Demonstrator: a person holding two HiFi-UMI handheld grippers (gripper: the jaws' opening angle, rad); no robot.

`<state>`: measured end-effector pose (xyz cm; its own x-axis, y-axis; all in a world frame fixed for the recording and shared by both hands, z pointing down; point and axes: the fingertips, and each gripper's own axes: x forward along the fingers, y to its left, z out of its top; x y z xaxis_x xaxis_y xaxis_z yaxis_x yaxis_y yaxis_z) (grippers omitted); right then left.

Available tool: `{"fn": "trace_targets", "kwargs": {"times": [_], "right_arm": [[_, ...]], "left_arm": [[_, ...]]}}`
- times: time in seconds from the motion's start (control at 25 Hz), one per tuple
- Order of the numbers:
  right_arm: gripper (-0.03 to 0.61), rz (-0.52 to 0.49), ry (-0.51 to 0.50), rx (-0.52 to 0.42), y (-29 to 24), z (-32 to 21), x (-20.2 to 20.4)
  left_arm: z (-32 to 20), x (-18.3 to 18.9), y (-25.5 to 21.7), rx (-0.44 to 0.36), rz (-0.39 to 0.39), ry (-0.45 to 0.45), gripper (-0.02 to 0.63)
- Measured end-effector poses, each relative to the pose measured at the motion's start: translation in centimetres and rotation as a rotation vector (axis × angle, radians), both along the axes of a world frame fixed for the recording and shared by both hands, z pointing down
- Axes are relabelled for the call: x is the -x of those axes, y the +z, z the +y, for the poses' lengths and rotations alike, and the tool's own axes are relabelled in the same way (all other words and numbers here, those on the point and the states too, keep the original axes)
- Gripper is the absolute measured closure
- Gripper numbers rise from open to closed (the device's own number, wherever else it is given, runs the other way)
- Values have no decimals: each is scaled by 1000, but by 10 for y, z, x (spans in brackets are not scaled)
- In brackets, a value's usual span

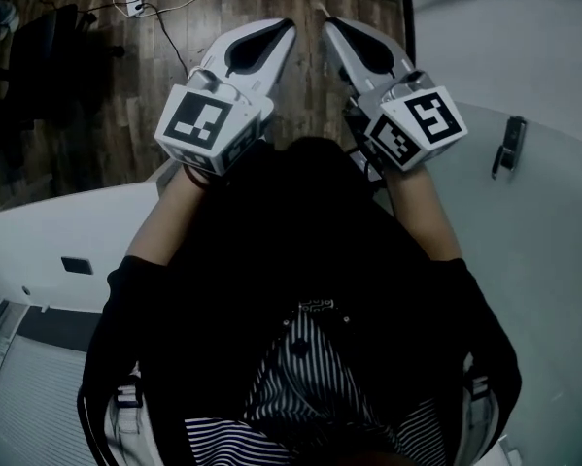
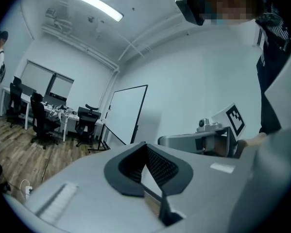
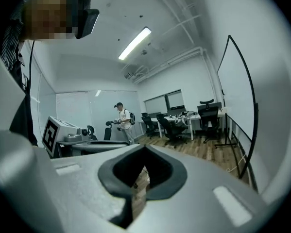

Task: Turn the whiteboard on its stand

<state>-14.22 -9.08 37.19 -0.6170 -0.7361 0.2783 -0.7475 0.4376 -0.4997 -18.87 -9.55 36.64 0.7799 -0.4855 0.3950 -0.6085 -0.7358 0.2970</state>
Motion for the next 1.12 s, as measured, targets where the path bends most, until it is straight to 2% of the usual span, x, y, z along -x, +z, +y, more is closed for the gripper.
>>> {"fn": "trace_targets", "kwargs": {"times": [0.12,0.2,0.36,0.52,0.64,0.72,0.84,0.96,1.12], "right_arm": [[577,54,-30,-10,19,0,-12],[577,44,-43,-8,20,1,-16],[577,31,6,11,9,-1,-33],[577,-8,10,31,26,-28,-67],[577,-29,14,22,36,-42,-86],[577,-34,27,22,49,-58,-115],[577,-64,34,14,61,-95,-171],[577,-79,28,-6,47,-122,-194],[577,-54,-2,-23,15,-124,-185]], "left_arm": [[-9,-10,5,-26,4,40,611],[-6,-11,1,-36,22,60,611],[-4,-17,-7,-21,46,87,611],[-34,-58,20,-6,11,118,611],[-52,-76,32,-4,20,97,611],[-69,-97,47,0,9,88,611],[-108,-153,69,-8,-5,97,611],[-140,-187,55,-39,7,99,611],[-144,-194,13,-35,46,111,611]]}}
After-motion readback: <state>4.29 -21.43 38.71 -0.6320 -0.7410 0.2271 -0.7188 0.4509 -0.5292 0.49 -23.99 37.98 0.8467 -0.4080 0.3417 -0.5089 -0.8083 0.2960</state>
